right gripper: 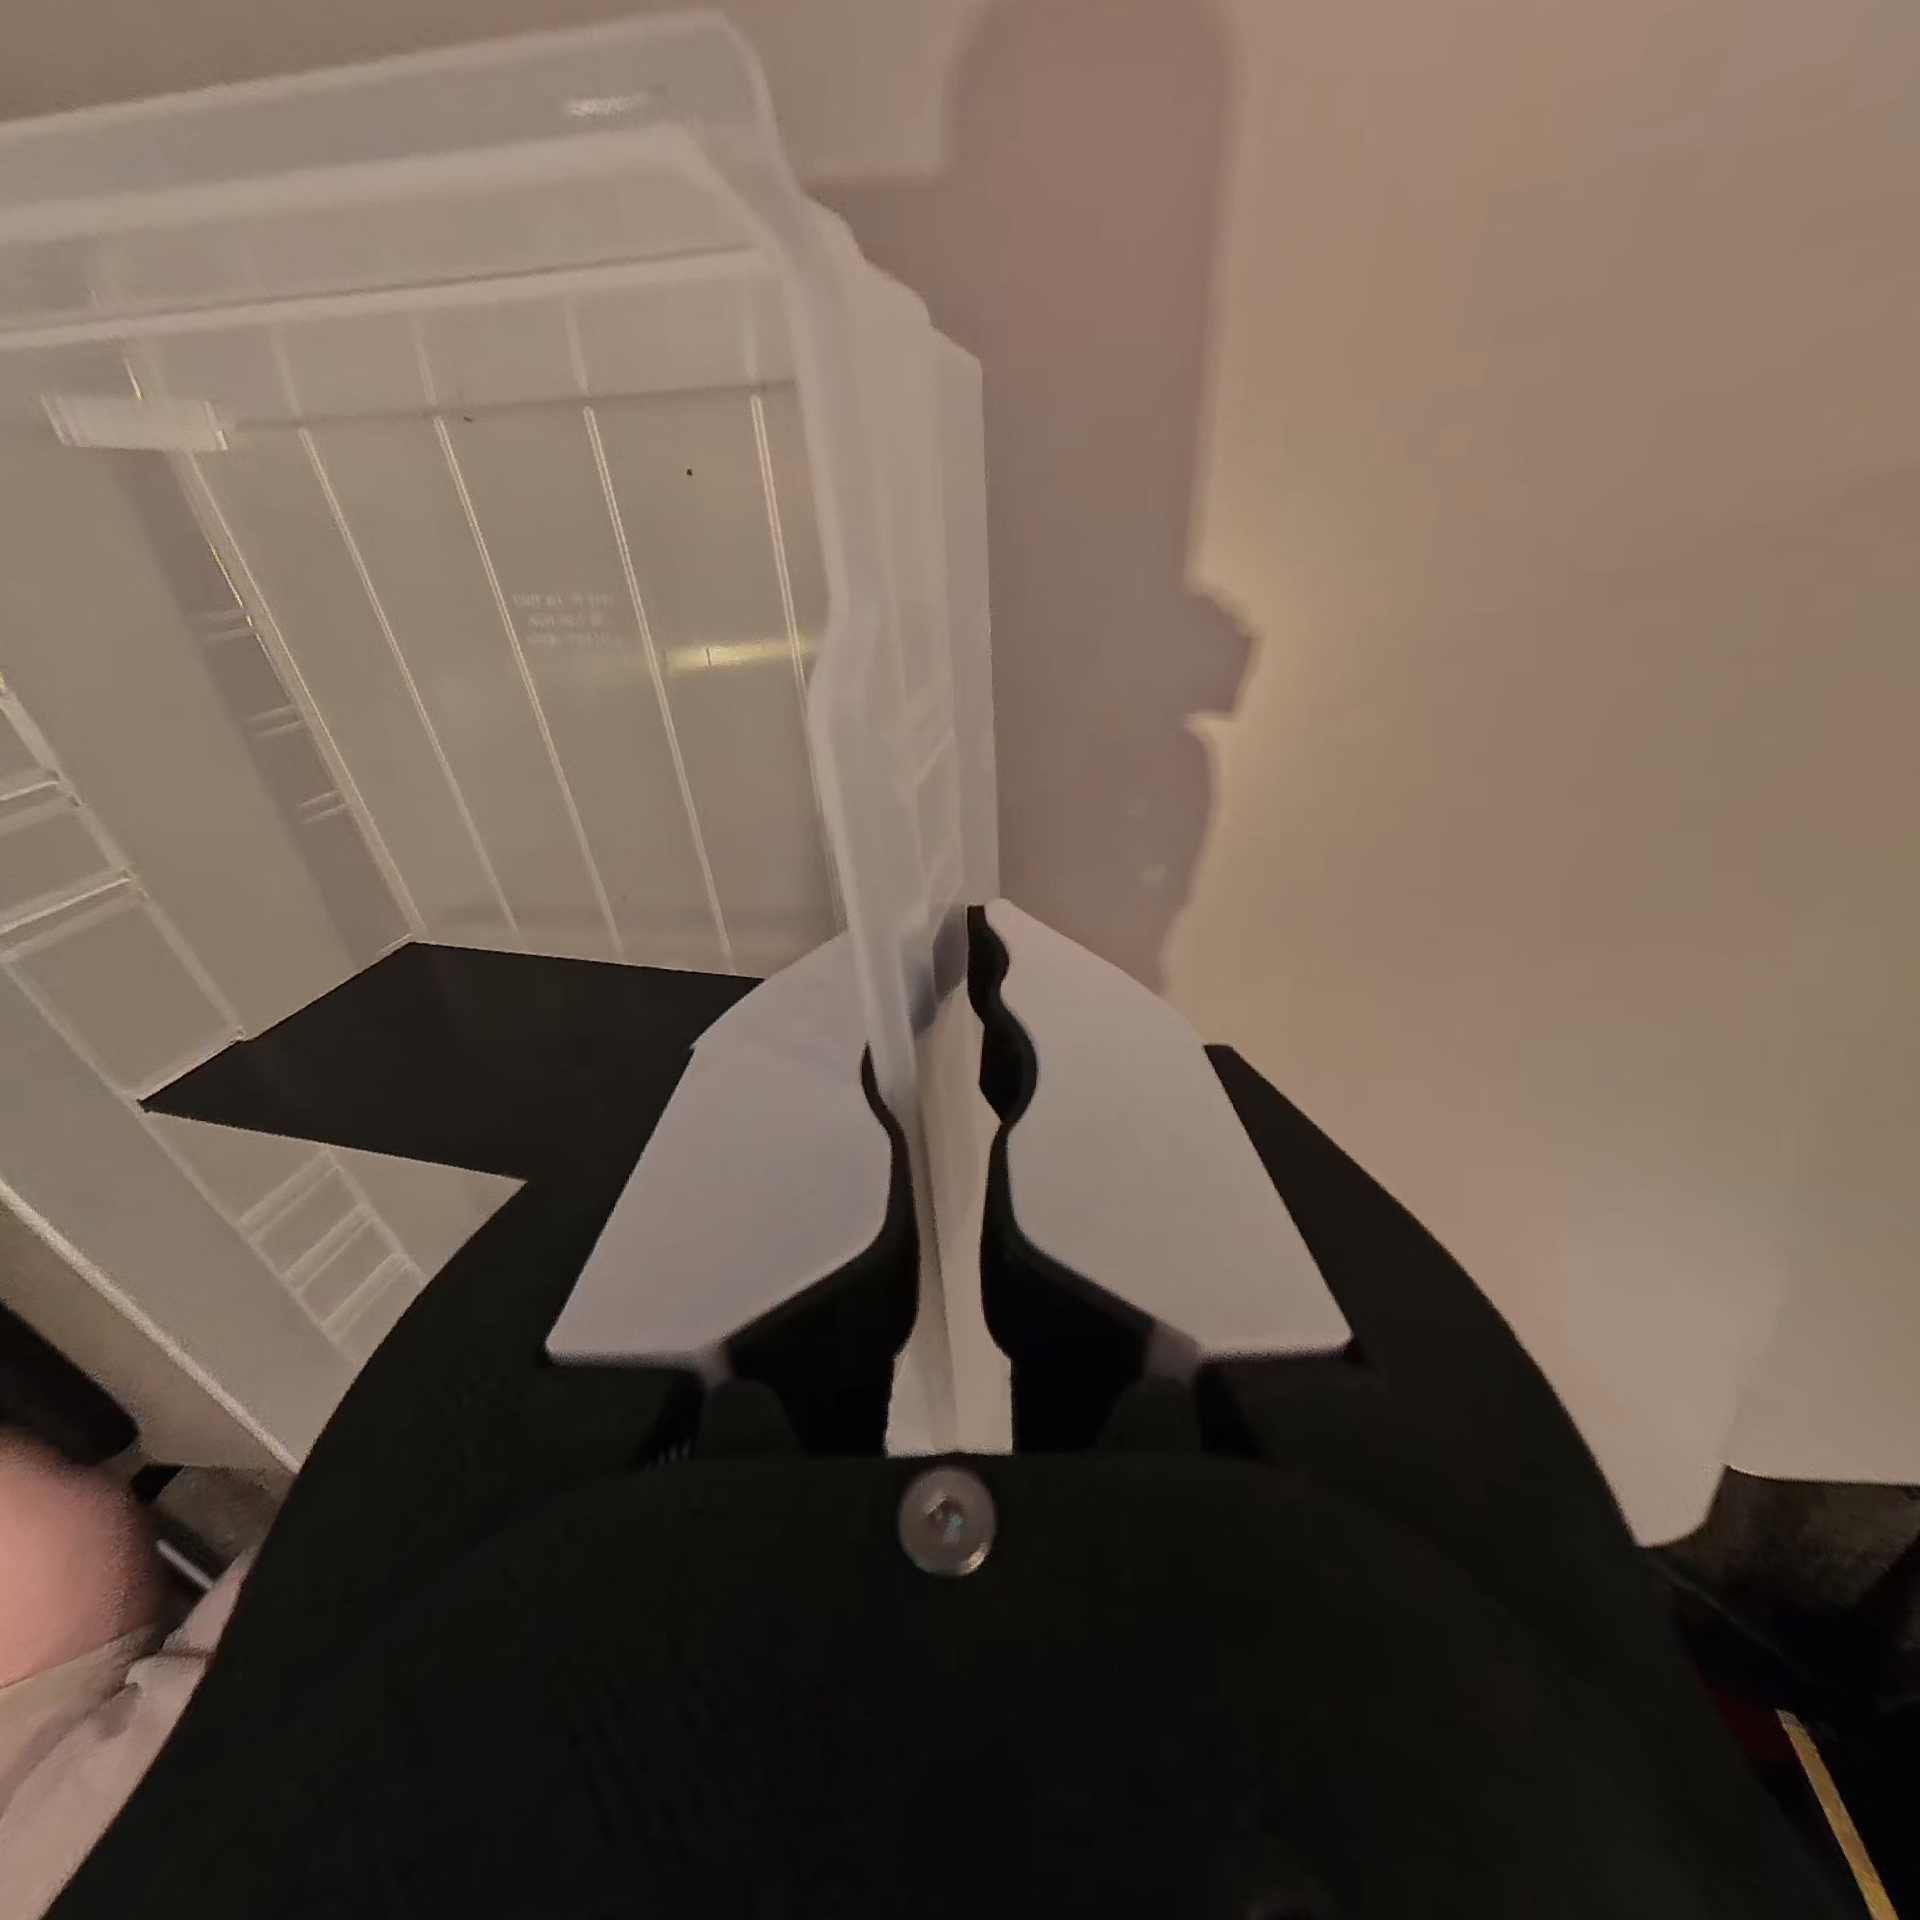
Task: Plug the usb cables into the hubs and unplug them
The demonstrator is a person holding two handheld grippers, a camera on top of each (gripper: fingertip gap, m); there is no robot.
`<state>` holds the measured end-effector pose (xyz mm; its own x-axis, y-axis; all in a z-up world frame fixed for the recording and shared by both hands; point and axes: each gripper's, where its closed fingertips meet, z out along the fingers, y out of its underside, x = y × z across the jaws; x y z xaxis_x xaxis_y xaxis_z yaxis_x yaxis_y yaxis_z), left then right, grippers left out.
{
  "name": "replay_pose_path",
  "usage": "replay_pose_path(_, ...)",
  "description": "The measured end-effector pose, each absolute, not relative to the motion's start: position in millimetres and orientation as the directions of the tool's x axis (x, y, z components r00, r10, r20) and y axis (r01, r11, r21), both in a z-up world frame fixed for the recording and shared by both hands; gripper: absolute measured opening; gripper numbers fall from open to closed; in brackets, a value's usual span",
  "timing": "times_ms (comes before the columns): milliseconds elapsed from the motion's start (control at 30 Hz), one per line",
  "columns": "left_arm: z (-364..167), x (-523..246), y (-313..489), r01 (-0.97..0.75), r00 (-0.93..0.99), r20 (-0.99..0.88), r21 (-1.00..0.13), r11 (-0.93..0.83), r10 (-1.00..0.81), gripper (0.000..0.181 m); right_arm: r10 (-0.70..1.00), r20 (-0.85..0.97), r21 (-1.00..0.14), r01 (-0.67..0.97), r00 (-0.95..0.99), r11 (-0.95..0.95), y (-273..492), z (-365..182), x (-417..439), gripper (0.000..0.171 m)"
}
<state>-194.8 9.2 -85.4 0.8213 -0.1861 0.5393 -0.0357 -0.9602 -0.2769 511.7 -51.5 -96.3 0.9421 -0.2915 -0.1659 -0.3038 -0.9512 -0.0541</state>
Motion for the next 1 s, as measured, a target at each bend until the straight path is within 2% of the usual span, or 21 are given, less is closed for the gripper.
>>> replay_pose_path(200,-83,-271,4,0.270,0.790,0.612,-0.294,-0.917,0.036,0.019,-0.259,-0.220,0.001,-0.266,0.941,-0.964,-35,-121,485,0.007)
replay_pose_path(300,-83,-300,-4,0.366,0.776,0.620,-0.300,-0.881,0.111,0.019,-0.248,-0.235,0.002,-0.255,0.940,-0.967,-25,-126,481,0.007)
replay_pose_path(500,-82,-313,-25,0.362,0.778,0.617,-0.291,-0.885,0.116,0.017,-0.186,-0.162,0.003,-0.188,0.969,-0.982,-13,-127,493,0.006)
replay_pose_path(800,-82,-313,-34,0.187,0.861,0.509,-0.366,-0.912,-0.028,0.013,-0.259,-0.190,-0.012,-0.266,0.947,-0.964,2,-126,504,0.007)
replay_pose_path(1000,-82,-324,-37,0.194,0.865,0.500,-0.385,-0.903,-0.028,0.012,-0.279,-0.192,-0.017,-0.287,0.941,-0.958,0,-126,517,0.007)
